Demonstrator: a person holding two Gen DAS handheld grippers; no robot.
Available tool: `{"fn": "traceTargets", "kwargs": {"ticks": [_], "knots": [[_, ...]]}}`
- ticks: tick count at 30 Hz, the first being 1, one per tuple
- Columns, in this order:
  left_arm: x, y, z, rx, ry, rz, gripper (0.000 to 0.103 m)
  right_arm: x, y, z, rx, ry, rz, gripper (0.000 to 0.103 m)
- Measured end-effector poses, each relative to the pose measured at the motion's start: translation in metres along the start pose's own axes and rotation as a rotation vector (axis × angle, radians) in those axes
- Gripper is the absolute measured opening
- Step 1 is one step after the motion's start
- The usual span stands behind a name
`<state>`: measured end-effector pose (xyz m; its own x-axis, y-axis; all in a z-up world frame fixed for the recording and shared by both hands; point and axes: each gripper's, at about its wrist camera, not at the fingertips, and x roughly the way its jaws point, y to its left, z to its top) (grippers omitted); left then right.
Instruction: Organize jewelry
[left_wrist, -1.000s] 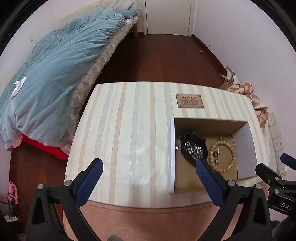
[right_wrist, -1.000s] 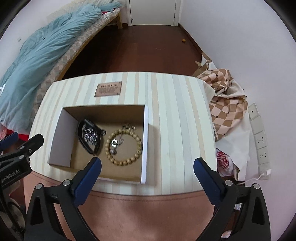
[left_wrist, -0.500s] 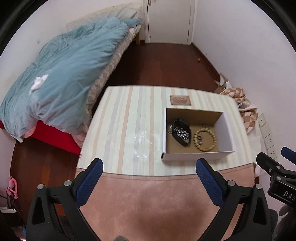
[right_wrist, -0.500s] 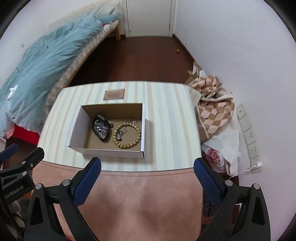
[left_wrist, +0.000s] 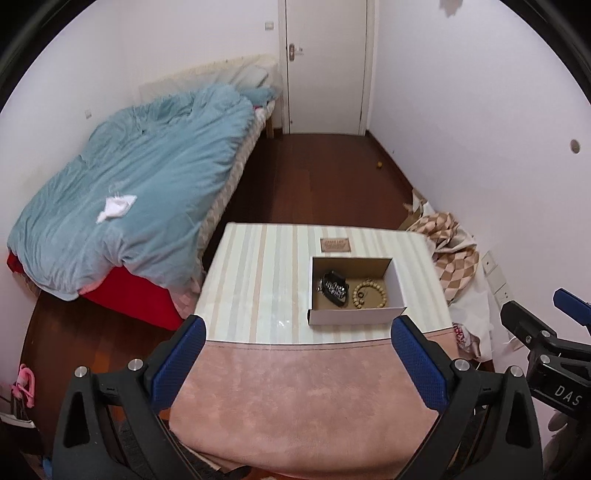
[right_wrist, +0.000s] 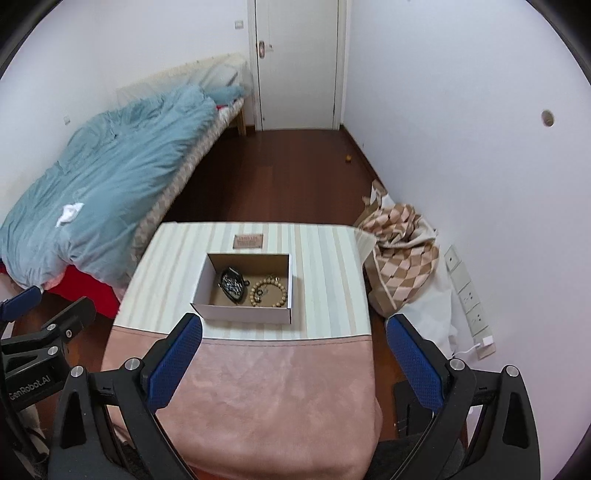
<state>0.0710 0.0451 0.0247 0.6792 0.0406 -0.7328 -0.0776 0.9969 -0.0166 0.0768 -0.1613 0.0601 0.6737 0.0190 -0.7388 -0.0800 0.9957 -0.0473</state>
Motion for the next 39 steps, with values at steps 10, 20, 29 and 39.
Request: {"fn": "traceTargets", "kwargs": {"ticks": [10, 20, 29, 39], "knots": [[-0.035, 0.009, -0.006, -0.039, -0.012, -0.021, 0.102, -0.047, 0.003, -0.001, 0.002, -0.041, 0.027, 0.101], [-0.013, 0.008, 0.009, -0.038, 0.005, 0.010, 0.102, -0.016, 0.003, 0.013, 0.007, 0.000, 0.010, 0.103], [0.023, 0.001, 0.027, -0.011, 0.041, 0.042, 0.102, 0.027, 0.003, 0.032, 0.013, 0.040, -0.009, 0.103], [0.062, -0.007, 0.029, 0.002, 0.116, 0.033, 0.102, 0.061, -0.001, 0.038, 0.010, 0.095, -0.026, 0.103]]}}
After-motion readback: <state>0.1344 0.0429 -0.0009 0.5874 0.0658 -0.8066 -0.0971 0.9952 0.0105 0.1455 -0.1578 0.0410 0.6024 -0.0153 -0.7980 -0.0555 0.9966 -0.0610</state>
